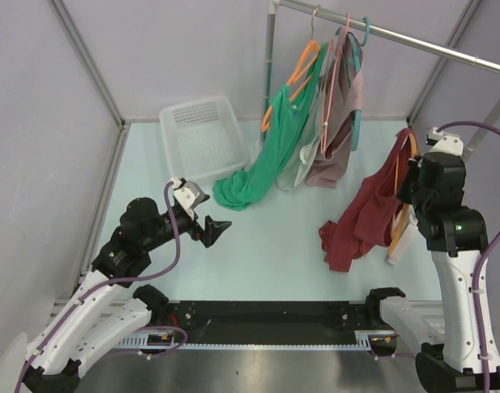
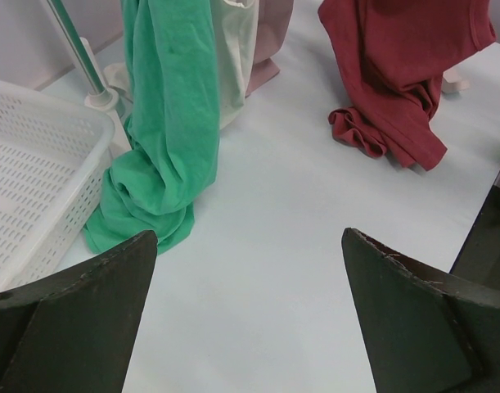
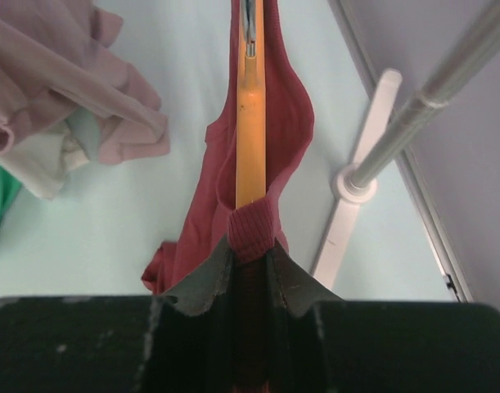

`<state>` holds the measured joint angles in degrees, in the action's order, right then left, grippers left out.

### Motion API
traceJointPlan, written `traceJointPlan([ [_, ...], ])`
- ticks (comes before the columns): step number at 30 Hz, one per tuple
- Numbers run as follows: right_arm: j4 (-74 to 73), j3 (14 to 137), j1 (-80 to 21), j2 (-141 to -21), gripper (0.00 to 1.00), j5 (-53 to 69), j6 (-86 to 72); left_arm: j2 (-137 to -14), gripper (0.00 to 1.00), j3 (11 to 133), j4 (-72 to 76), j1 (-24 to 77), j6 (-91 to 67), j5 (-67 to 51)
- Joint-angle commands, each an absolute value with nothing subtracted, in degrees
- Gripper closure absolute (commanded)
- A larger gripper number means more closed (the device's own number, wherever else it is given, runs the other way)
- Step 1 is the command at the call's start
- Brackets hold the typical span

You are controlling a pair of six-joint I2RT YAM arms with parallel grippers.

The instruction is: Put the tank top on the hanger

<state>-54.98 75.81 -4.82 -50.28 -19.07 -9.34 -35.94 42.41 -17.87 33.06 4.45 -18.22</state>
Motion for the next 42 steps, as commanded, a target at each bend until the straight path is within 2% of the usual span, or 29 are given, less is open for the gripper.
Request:
traceJointPlan([
  [1, -46.76, 80.76, -3.69, -49.57, 1.00, -11.96, -6.42, -36.12, 0.01, 42.36, -15.91, 32.61, 3.60, -18.81],
  [17, -47.46, 91.93, -3.78, -46.75, 1.00, -4.92, -0.88, -35.77, 0.01, 42.28, -16.00, 32.61, 3.52, -18.46],
  [32, -45.27, 111.77, -3.52, -65.29, 1.00, -7.12, 3.07, -34.98, 0.01, 42.28, -16.17, 32.69, 3.60, -18.19],
  [38, -44.83, 116.98, -0.88, -72.68, 1.00, -3.61, 2.55, -34.37, 0.01, 42.28, -16.26, 32.69, 3.69, -17.67],
  [42, -42.54, 116.28, 4.99, -74.35, 1.00, 2.63, 0.36, -33.84, 0.01, 42.10, -16.26, 32.61, 3.78, -16.70],
])
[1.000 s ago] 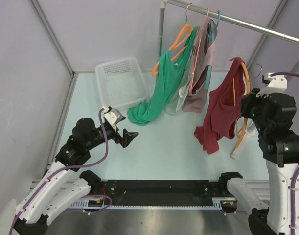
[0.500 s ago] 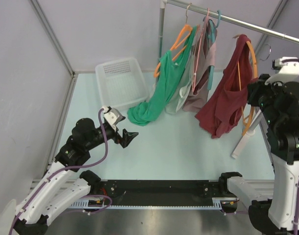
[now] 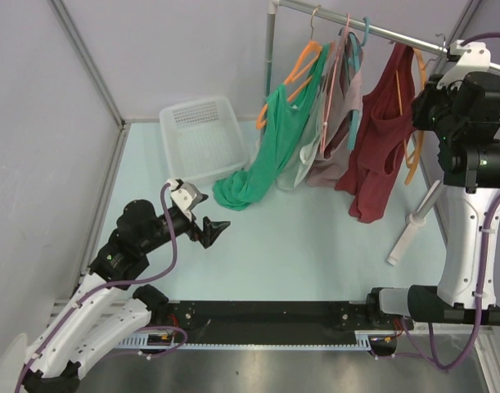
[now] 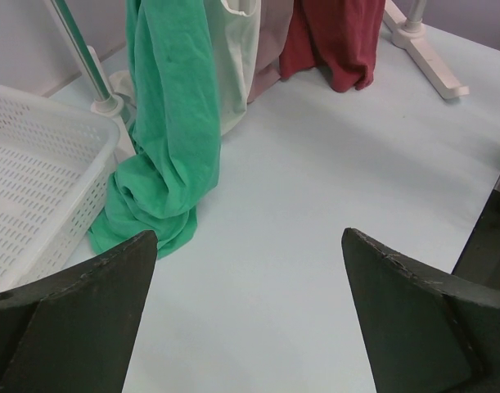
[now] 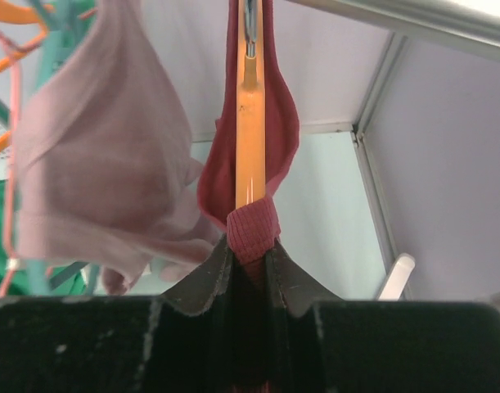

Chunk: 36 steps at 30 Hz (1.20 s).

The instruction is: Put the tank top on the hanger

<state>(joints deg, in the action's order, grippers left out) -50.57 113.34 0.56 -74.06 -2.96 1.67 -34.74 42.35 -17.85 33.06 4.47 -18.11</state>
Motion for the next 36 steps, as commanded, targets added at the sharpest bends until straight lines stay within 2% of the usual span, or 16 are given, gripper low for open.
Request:
traceJointPlan([
  [1, -42.19, 116.11, 5.88, -74.79, 1.00, 3.51, 0.26, -33.58, 0.01, 42.10, -16.26, 32.69, 3.69, -16.53],
  [7, -40.87, 111.46, 8.35, -74.71, 1.00, 7.12, -2.19, -33.57, 0.01, 42.10, -16.26, 32.61, 3.69, -16.35],
  [13, -38.50, 101.45, 8.44, -70.23, 1.00, 7.03, -3.78, -33.84, 0.01, 42.10, -16.26, 32.61, 3.78, -16.26],
  [19, -37.35, 97.56, 8.44, -66.98, 1.00, 7.21, -4.66, -34.28, 0.01, 42.10, -16.26, 32.70, 3.60, -15.91],
  [21, -37.79, 98.08, 8.44, -66.53, 0.91, 7.29, -5.10, -34.28, 0.01, 42.19, -16.26, 32.70, 3.60, -15.65],
  [22, -37.97, 98.35, 8.44, -65.66, 0.75, 7.21, -5.18, -34.36, 0.01, 42.19, -16.26, 32.70, 3.60, -15.38],
  [24, -38.67, 98.70, 8.44, -64.87, 0.53, 6.95, -5.80, -34.19, 0.01, 42.19, -16.35, 32.61, 3.69, -14.86],
  [25, -38.85, 98.79, 8.44, -64.34, 0.35, 6.77, -6.15, -34.19, 0.01, 42.19, -16.35, 32.61, 3.69, -14.68],
  [27, -39.63, 98.70, 8.44, -62.85, 0.24, 6.42, -6.85, -34.28, 0.01, 42.19, -16.35, 32.61, 3.69, -14.24],
  [28, -39.90, 98.53, 8.44, -62.23, 0.08, 6.33, -6.94, -34.19, 0.01, 42.27, -16.35, 32.61, 3.69, -13.98],
  [30, -40.25, 97.65, 8.44, -59.69, 0.00, 6.15, -7.56, -34.28, 0.01, 42.28, -16.61, 32.61, 3.69, -13.62],
  [36, -37.54, 90.98, 8.35, -48.55, 0.01, 4.13, -8.96, -33.40, 0.01, 42.01, -16.26, 32.43, 2.99, -10.21],
])
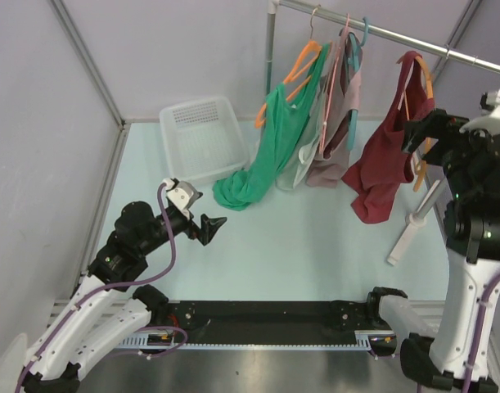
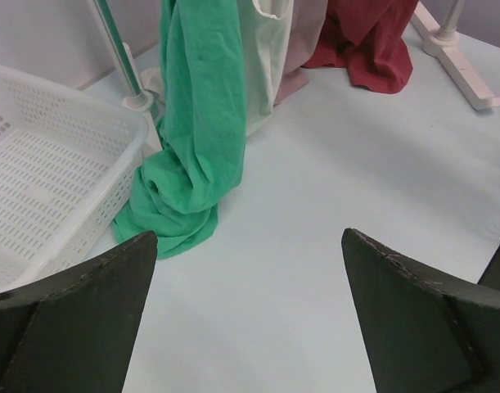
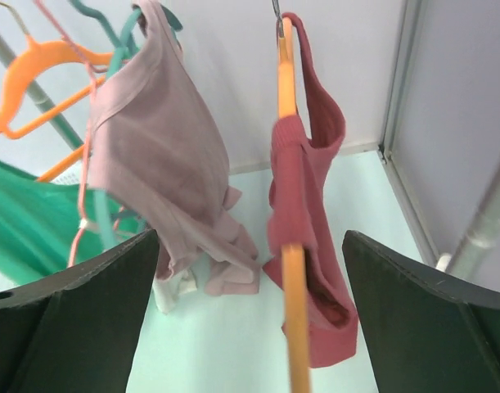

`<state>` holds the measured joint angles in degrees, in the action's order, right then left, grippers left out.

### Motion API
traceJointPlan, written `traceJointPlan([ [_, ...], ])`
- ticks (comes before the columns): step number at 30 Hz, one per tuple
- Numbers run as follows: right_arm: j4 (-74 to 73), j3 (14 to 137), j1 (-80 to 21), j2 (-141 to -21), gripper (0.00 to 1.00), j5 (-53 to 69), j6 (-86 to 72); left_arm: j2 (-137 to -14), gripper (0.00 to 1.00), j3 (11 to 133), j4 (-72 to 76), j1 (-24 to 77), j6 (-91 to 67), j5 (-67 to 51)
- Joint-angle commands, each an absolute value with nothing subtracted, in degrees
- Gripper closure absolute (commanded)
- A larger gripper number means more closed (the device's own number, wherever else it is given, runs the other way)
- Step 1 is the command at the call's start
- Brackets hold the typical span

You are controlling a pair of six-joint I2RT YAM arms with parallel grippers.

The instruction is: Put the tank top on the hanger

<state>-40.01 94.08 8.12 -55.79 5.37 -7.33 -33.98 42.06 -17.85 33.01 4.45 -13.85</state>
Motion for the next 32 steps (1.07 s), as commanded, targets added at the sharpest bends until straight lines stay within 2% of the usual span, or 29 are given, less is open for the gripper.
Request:
traceJointPlan([
  [1, -37.09, 88.70, 8.35, -47.04, 0.00, 7.00, -9.83, -33.75, 0.01, 42.36, -16.43, 31.74, 2.64, -8.72],
  [7, -36.21, 82.01, 8.35, -40.18, 0.00, 26.94, -10.90, -37.62, 0.01, 43.86, -17.49, 22.86, -2.45, -8.00],
  [11, -38.40, 75.70, 8.35, -39.03, 0.00, 33.74, -9.59, -35.34, 0.01, 42.89, -15.65, 19.51, -3.52, -5.73],
  [19, -41.48, 66.89, 1.77, -38.23, 0.00, 28.40, -5.80, -34.18, 0.01, 42.79, -14.41, 19.42, -4.30, -1.94],
  [25, -42.10, 65.13, -4.91, -37.44, 0.00, 21.80, -5.10, -32.61, 0.01, 42.28, -13.80, 19.42, -4.66, -0.44],
  [32, -42.45, 64.78, -7.38, -37.18, 0.00, 19.69, -4.75, -30.67, 0.01, 41.75, -13.54, 19.42, -3.78, -0.09],
])
